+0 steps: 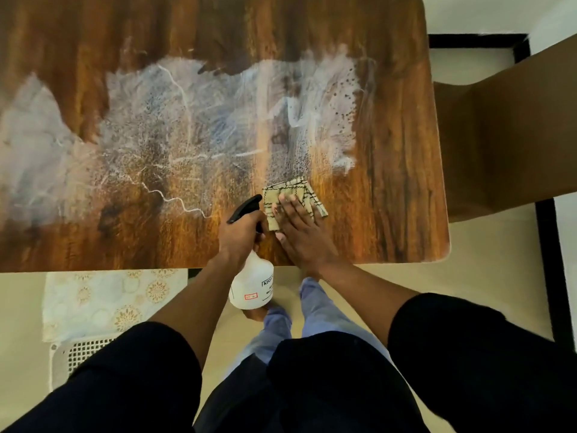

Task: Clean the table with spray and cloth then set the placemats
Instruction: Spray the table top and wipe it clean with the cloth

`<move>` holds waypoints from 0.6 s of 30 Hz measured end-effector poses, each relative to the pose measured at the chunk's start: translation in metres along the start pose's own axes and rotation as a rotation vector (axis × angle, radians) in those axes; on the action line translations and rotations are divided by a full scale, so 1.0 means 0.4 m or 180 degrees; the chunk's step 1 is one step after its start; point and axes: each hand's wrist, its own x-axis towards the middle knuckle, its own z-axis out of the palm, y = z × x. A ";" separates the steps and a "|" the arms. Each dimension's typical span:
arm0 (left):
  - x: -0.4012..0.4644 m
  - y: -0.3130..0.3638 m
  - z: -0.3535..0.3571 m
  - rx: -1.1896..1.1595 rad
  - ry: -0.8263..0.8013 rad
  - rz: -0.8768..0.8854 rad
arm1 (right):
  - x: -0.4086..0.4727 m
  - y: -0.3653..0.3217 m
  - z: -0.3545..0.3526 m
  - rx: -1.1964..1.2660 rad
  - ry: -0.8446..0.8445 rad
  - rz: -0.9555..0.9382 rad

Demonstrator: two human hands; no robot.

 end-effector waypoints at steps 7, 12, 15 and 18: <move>0.042 0.029 0.025 0.0202 0.0128 -0.0139 | 0.001 0.326 -0.111 0.0124 0.0210 0.1085; 0.045 0.043 0.045 0.0330 0.0068 -0.0245 | 0.035 0.415 -0.133 0.0342 0.0453 0.1651; 0.053 0.040 0.055 0.0359 0.0174 -0.0293 | 0.068 0.318 -0.104 0.0452 0.0592 0.1722; 0.066 0.046 0.064 0.0315 0.0202 -0.0277 | 0.055 0.230 -0.068 0.0297 0.0354 0.0768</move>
